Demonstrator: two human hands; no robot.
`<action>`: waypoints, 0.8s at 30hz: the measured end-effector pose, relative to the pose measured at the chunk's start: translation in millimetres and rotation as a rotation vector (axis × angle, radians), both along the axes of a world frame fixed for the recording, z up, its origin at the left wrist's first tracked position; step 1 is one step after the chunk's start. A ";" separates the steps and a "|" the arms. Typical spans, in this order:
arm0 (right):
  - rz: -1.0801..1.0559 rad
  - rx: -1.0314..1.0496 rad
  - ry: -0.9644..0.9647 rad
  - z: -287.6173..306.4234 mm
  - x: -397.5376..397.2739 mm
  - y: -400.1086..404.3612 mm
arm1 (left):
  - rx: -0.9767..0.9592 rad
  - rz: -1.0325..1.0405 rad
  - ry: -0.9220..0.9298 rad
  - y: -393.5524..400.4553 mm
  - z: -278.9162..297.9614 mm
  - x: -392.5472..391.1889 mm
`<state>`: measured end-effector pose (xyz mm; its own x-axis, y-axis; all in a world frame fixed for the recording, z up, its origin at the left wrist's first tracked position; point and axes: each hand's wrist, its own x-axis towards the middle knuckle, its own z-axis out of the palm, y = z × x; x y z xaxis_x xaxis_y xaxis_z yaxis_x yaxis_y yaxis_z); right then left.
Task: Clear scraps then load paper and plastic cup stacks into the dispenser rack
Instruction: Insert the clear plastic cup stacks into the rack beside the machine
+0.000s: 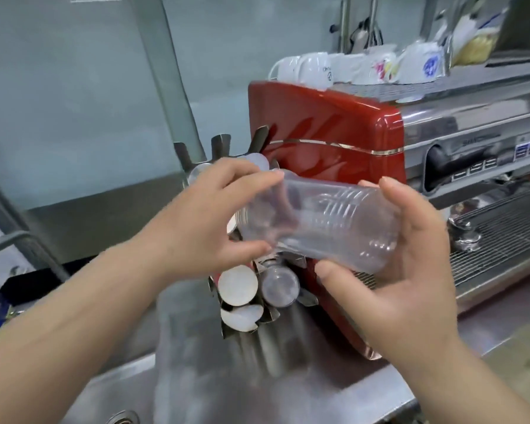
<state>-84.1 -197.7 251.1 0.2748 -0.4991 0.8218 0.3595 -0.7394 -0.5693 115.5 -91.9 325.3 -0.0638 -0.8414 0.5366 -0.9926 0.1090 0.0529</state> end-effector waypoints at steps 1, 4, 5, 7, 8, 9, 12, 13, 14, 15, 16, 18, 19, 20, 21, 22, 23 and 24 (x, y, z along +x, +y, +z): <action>-0.025 0.010 -0.006 2.6 4.7 -4.4 | 0.020 -0.010 -0.011 -8.7 5.9 6.0; -0.083 0.055 -0.010 8.2 20.3 -15.2 | 0.094 -0.042 0.007 -32.7 17.5 24.6; -0.104 0.069 -0.001 9.4 25.5 -17.8 | 0.133 -0.039 0.017 -40.6 19.5 31.2; -0.150 0.094 0.031 9.9 34.7 -21.6 | 0.231 -0.010 -0.016 -55.8 21.5 43.5; -0.172 0.101 0.046 9.4 38.9 -23.6 | 0.274 0.004 -0.051 -62.9 22.3 48.8; -0.187 0.106 0.059 8.6 42.3 -25.1 | 0.305 0.011 -0.080 -69.3 23.1 53.3; -0.190 0.131 0.094 5.5 53.3 -32.1 | 0.344 0.000 -0.128 -86.2 25.1 65.5; -0.184 0.138 0.110 4.2 56.8 -34.4 | 0.357 -0.008 -0.144 -91.2 25.0 68.7; -0.173 0.146 0.127 2.7 59.8 -36.2 | 0.379 -0.013 -0.157 -96.0 23.8 70.7; -0.161 0.151 0.142 1.5 63.5 -37.7 | 0.403 -0.015 -0.166 -101.2 22.5 73.3; -0.154 0.150 0.158 0.5 67.3 -38.8 | 0.421 -0.014 -0.168 -106.1 20.7 76.3; -0.159 0.133 0.182 -1.9 76.1 -41.8 | 0.436 -0.012 -0.159 -115.6 17.1 82.8; -0.161 0.131 0.189 -3.9 80.3 -43.4 | 0.446 -0.016 -0.161 -118.9 15.1 85.5; -0.159 0.136 0.195 -6.4 84.9 -45.9 | 0.463 -0.025 -0.170 -122.3 13.1 88.7; -0.153 0.145 0.204 -9.4 89.0 -48.3 | 0.488 -0.035 -0.181 -125.2 10.9 92.3; -0.148 0.152 0.218 -12.9 93.0 -50.6 | 0.515 -0.038 -0.187 -127.7 8.0 96.4; -0.143 0.157 0.237 -16.4 96.7 -52.7 | 0.544 -0.030 -0.192 -130.2 5.3 101.1; -0.139 0.161 0.258 -19.6 100.0 -54.0 | 0.572 -0.014 -0.201 -132.7 3.4 105.9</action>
